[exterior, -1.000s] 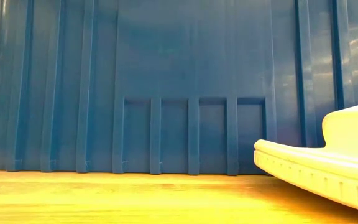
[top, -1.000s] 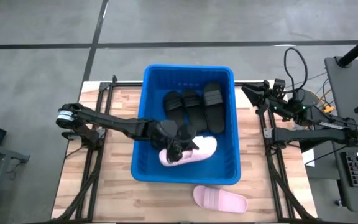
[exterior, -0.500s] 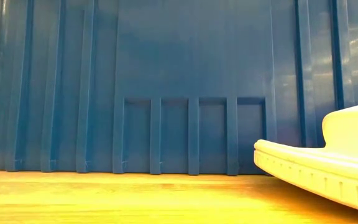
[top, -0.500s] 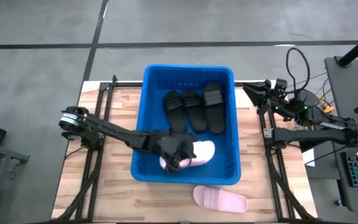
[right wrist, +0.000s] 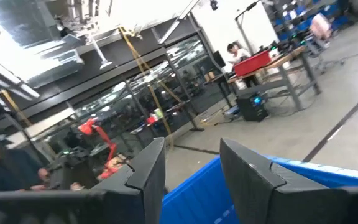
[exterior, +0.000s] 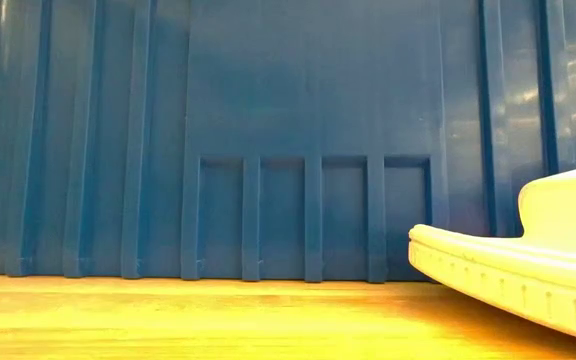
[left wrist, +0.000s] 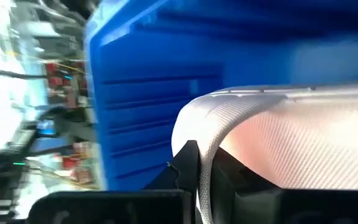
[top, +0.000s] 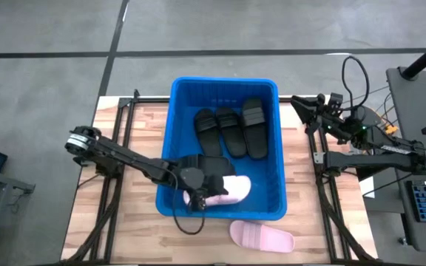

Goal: Pick and place slides into bin
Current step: Put the pink slides into the blue organize bin

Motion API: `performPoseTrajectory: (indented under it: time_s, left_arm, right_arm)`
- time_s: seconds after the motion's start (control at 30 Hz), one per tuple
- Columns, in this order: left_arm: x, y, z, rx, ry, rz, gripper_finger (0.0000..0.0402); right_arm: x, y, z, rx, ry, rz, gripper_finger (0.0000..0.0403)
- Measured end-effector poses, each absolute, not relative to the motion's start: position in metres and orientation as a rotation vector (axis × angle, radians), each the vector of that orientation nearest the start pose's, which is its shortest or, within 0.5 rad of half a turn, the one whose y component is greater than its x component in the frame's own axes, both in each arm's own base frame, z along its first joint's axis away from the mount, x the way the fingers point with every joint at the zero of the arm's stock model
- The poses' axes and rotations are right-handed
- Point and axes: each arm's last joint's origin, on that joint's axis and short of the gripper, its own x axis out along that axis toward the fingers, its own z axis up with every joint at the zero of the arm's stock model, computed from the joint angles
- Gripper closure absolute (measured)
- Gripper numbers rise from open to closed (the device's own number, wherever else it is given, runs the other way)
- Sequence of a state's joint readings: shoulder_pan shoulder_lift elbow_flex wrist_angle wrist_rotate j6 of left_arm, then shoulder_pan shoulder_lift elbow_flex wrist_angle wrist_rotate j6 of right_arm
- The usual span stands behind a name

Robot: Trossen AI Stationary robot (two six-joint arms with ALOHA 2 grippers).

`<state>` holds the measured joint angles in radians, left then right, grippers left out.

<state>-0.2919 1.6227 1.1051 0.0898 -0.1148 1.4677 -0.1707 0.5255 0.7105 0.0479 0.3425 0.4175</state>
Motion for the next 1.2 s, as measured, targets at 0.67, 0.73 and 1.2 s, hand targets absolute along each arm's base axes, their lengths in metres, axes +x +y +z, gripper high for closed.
performPoseTrajectory:
  time_s: [0.67, 0.73, 1.2]
  left_arm:
    - [0.309, -0.101, 0.196, 1.527, 0.248, -0.649, 0.0401]
    - [0.309, -0.101, 0.196, 1.520, 0.242, -0.645, 0.0401]
    - [0.309, -0.098, 0.195, 1.359, 0.294, -0.623, 0.0372]
  right_arm:
    - [0.108, -0.032, 0.365, 0.379, -0.379, -0.571, 0.0267]
    - [0.108, -0.032, 0.366, 0.375, -0.388, -0.575, 0.0267]
    - [0.107, -0.032, 0.366, 0.368, -0.391, -0.589, 0.0269]
